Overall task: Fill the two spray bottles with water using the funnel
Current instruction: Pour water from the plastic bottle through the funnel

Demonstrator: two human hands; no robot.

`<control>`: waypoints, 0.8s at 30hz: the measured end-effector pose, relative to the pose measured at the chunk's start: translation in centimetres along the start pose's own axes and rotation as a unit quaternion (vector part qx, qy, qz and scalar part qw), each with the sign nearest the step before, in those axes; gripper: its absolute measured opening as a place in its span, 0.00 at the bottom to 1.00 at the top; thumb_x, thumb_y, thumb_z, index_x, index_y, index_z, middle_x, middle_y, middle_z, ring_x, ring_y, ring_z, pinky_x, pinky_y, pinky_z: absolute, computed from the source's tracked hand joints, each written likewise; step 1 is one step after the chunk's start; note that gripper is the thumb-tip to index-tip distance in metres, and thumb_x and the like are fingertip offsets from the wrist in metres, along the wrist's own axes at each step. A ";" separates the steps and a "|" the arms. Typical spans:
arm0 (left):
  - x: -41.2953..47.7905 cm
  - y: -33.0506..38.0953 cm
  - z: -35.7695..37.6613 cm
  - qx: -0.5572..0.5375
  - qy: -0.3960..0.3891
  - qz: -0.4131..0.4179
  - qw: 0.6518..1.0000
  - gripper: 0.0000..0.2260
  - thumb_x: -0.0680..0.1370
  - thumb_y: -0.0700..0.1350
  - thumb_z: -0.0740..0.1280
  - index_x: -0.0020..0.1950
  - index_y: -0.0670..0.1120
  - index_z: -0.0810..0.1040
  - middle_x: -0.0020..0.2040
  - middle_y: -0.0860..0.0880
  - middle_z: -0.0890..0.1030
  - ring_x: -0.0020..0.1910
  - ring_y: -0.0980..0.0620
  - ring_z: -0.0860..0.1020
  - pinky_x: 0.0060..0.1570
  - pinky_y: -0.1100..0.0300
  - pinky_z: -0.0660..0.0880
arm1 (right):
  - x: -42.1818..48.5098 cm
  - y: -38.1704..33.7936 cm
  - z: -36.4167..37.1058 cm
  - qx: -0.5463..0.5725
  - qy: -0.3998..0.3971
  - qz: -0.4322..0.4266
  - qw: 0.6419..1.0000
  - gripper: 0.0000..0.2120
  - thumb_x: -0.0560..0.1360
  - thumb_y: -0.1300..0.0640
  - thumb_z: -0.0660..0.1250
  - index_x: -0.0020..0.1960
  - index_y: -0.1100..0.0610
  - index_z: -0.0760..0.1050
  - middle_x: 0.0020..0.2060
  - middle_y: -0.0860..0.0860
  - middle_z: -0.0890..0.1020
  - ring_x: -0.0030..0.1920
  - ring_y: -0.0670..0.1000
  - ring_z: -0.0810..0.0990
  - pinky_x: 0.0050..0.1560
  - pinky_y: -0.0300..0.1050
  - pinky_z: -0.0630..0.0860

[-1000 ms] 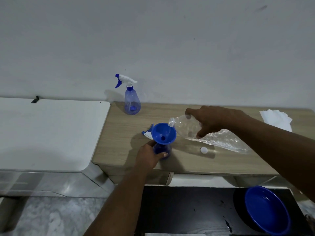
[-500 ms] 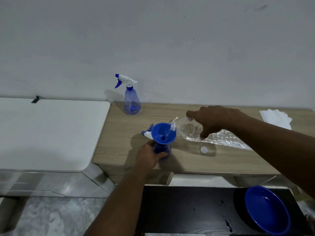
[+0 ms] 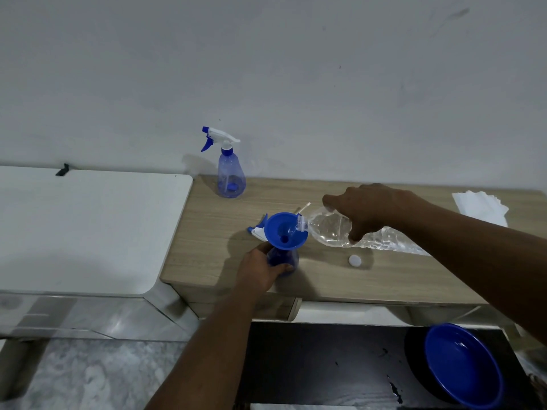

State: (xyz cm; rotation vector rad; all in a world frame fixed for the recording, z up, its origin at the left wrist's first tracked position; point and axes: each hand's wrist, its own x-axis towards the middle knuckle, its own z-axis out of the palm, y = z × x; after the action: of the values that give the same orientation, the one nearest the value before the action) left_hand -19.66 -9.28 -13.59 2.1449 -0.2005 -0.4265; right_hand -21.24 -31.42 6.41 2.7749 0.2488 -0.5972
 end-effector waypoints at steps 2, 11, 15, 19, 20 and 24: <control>0.0 0.1 0.0 -0.004 0.001 -0.004 1.000 0.26 0.66 0.51 0.81 0.61 0.56 0.77 0.47 0.60 0.79 0.48 0.57 0.79 0.49 0.60 0.74 | 0.0 0.0 0.0 -0.005 0.000 -0.001 1.000 0.38 0.66 0.45 0.79 0.69 0.47 0.62 0.42 0.46 0.72 0.45 0.53 0.75 0.43 0.47 0.71; 0.1 0.1 0.1 0.005 0.001 -0.008 1.000 0.26 0.66 0.52 0.80 0.61 0.55 0.78 0.48 0.57 0.81 0.49 0.55 0.80 0.50 0.58 0.76 | -0.2 -0.1 -0.1 -0.012 -0.001 0.003 1.000 0.38 0.66 0.45 0.79 0.69 0.48 0.63 0.41 0.46 0.69 0.44 0.52 0.73 0.44 0.47 0.70; -0.1 0.3 0.1 0.009 -0.002 -0.008 1.000 0.25 0.66 0.51 0.80 0.62 0.54 0.77 0.47 0.57 0.80 0.47 0.55 0.79 0.49 0.59 0.75 | -0.2 -0.1 -0.2 -0.017 0.000 0.001 1.000 0.37 0.66 0.45 0.79 0.69 0.48 0.63 0.43 0.47 0.72 0.44 0.52 0.74 0.43 0.47 0.70; -0.2 0.3 0.1 0.003 -0.004 -0.009 1.000 0.26 0.67 0.50 0.80 0.63 0.54 0.77 0.47 0.58 0.79 0.47 0.56 0.78 0.49 0.60 0.74 | -0.2 0.0 -0.2 -0.017 -0.001 -0.001 1.000 0.37 0.66 0.45 0.79 0.69 0.48 0.63 0.43 0.47 0.73 0.44 0.52 0.74 0.45 0.47 0.72; -0.2 0.4 0.0 0.002 -0.004 -0.009 1.000 0.26 0.67 0.50 0.80 0.62 0.54 0.77 0.48 0.58 0.79 0.47 0.56 0.78 0.49 0.60 0.74 | -0.2 0.0 -0.2 -0.016 0.000 0.000 1.000 0.37 0.66 0.45 0.79 0.68 0.48 0.64 0.41 0.46 0.72 0.44 0.52 0.75 0.45 0.47 0.72; -0.2 0.4 0.0 -0.007 -0.004 -0.008 1.000 0.26 0.66 0.50 0.80 0.62 0.55 0.77 0.50 0.57 0.81 0.48 0.56 0.79 0.51 0.58 0.76 | -0.1 0.1 0.0 -0.023 0.003 0.001 1.000 0.36 0.65 0.45 0.79 0.67 0.47 0.64 0.41 0.46 0.72 0.44 0.52 0.75 0.44 0.47 0.72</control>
State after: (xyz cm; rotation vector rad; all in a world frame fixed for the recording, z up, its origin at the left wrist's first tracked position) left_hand -19.83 -9.46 -13.28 2.1320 -0.1840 -0.4460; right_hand -21.33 -31.49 6.52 2.7334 0.2572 -0.5762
